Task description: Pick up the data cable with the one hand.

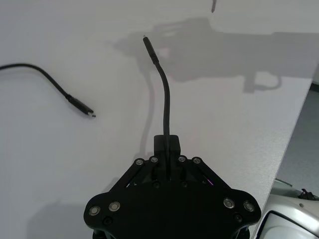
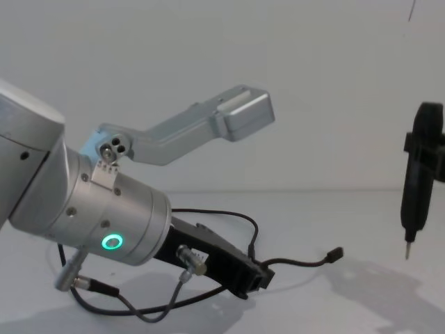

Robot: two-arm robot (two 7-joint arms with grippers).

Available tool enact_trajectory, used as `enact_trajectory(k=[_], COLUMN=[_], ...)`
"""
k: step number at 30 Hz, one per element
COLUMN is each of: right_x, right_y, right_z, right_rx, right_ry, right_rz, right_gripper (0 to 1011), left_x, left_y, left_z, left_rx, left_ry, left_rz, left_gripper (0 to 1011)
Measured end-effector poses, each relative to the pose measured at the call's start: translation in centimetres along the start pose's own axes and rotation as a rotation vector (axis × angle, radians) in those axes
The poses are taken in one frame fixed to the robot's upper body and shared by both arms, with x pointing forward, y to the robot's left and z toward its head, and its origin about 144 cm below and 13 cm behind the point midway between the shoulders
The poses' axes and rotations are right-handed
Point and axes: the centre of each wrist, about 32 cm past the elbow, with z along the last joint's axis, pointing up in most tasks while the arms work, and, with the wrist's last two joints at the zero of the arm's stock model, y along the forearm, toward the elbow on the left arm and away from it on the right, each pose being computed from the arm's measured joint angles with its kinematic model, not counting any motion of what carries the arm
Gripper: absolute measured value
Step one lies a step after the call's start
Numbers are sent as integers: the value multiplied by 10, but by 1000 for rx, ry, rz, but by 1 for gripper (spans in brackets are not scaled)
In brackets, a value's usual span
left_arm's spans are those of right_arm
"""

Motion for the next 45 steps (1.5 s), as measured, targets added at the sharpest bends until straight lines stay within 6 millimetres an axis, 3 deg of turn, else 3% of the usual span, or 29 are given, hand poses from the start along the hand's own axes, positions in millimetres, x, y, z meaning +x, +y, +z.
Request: enact_trajectory(k=[22,31,45], right_x=[28,30,30], right_y=[2,7,21], right_z=[46,48,32], right_rx=[123,148,131], right_ry=[121,155,207], right_rz=[89,92,91], right_gripper=[279,279,279], left_x=[7,8,9], left_y=[21,24,26], left_z=[2,3,3], left_rx=[-83,-91,-95], left_ry=[-16,-15,-14], left_rz=[-54,-61,-65], left_gripper=[36,36,36])
